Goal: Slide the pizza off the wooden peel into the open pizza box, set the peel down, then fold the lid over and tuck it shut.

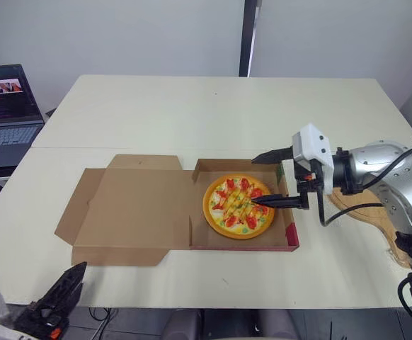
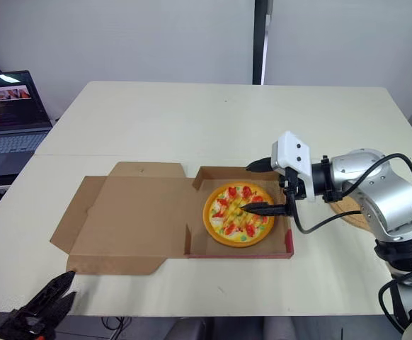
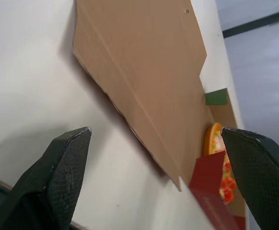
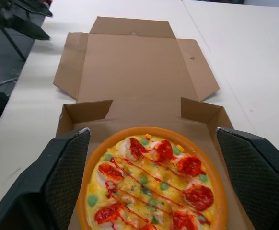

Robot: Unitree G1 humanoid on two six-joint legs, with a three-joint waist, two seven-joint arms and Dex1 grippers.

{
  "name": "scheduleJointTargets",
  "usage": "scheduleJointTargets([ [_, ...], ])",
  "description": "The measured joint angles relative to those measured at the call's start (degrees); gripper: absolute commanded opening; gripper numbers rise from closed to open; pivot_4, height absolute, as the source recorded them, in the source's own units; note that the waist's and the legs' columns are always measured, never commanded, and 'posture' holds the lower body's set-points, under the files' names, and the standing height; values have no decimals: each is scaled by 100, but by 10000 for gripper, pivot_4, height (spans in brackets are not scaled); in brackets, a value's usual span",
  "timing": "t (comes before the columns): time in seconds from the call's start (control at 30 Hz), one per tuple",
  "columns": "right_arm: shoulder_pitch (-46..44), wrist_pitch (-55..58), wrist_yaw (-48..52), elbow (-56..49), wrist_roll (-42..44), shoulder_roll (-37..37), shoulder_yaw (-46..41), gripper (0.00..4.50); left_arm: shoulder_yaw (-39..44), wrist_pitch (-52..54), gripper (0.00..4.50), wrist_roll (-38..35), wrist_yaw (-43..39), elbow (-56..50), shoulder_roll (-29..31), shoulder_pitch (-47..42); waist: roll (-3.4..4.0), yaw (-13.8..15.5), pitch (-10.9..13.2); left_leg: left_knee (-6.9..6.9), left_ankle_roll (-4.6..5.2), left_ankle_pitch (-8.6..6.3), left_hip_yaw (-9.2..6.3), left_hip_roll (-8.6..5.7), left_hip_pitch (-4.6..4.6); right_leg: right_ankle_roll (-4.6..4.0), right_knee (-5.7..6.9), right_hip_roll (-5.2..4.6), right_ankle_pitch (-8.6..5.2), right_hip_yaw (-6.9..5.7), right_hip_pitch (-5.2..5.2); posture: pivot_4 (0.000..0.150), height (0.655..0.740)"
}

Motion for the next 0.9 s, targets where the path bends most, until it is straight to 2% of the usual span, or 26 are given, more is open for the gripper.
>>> scheduleJointTargets([
  [0.2, 0, -65, 50, 29, -20, -2, 4, 44849, -458, -569, 45000, -227, 506, 11, -408, -324, 5, 3, -3, 0, -3, 0, 8, -7, 2, -2, -3, 7, 1, 1, 0, 1500, 7400],
  [0.63, -1, -277, -22, 43, -83, 100, 4, 44849, -1092, -1491, 45000, -132, 1028, -128, -886, -1047, 11, 50, -7, 1, -10, 4, 9, -10, 3, -2, -3, 10, 2, 4, 2, 1500, 7400],
  [0.73, -1, -265, -14, 43, -82, 99, 5, 45000, -1205, -1653, 39792, -84, 1175, -176, -972, -1136, 11, 54, -7, 1, -10, 4, 12, -9, 3, -2, -3, 10, 2, 5, 2, 1500, 7400],
  [0.9, -1, -235, -4, 41, -66, 94, 5, 45000, -1322, -1813, 23966, -65, 1386, -186, -1030, -1152, 9, 53, -6, 0, -12, 4, 12, -5, 0, -2, -13, 16, 2, 4, 1, 1500, 7400],
])
